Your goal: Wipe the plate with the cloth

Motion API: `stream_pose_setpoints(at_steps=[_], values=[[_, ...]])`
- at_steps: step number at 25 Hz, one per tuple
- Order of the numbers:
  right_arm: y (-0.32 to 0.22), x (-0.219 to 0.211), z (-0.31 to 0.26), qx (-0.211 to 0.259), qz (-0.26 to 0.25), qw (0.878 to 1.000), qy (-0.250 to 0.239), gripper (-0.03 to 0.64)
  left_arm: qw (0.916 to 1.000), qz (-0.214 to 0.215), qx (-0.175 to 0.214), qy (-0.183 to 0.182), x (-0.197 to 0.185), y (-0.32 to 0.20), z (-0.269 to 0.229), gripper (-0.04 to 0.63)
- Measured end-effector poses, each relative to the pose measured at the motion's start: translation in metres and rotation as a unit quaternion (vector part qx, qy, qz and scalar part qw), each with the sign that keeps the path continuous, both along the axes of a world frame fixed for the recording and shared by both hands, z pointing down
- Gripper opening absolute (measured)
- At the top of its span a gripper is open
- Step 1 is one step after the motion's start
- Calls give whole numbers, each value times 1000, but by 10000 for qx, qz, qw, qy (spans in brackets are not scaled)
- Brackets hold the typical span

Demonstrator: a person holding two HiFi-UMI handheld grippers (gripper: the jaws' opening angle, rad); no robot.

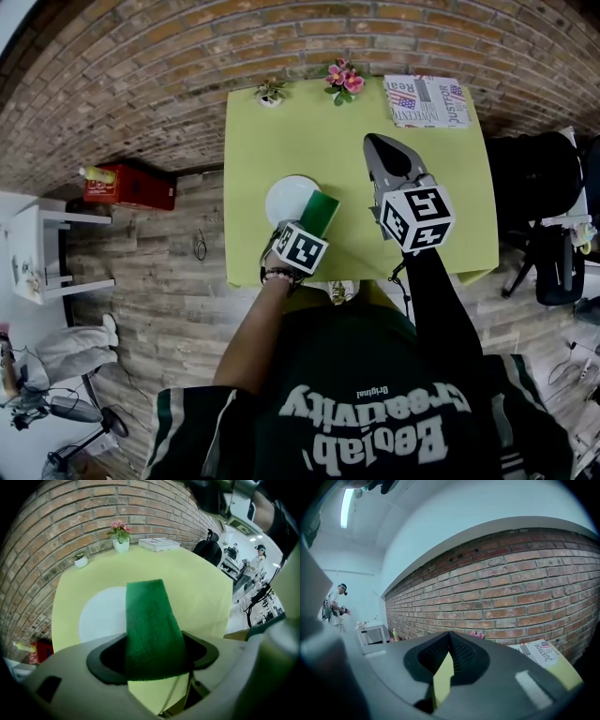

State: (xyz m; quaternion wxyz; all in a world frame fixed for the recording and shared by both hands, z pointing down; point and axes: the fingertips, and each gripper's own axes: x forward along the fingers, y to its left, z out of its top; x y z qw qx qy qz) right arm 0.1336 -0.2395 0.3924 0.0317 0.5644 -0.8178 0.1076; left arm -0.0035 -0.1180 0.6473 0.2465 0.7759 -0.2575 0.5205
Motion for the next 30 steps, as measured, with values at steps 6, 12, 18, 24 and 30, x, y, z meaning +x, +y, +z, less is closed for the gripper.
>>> stream_pose_setpoints(at_steps=[6, 12, 18, 24, 30], values=[[1, 2, 1, -13, -33, 10000, 7, 14, 10000, -74, -2, 0, 1, 2, 1, 348], [2, -2, 1, -6, -112, 9999, -3, 14, 9998, -184, 21, -1, -5, 3, 0, 348], [2, -16, -3, 44, -269, 9996, -10, 14, 9989, -475, -17, -42, -25, 5, 2, 348], [2, -31, -2, 28, -411, 9991, -9, 14, 9953, -933, 91, -249, -65, -1, 0, 348], [2, -50, -2, 33, -564, 9984, 4, 14, 9893, -1409, 175, -337, -102, -6, -5, 348]])
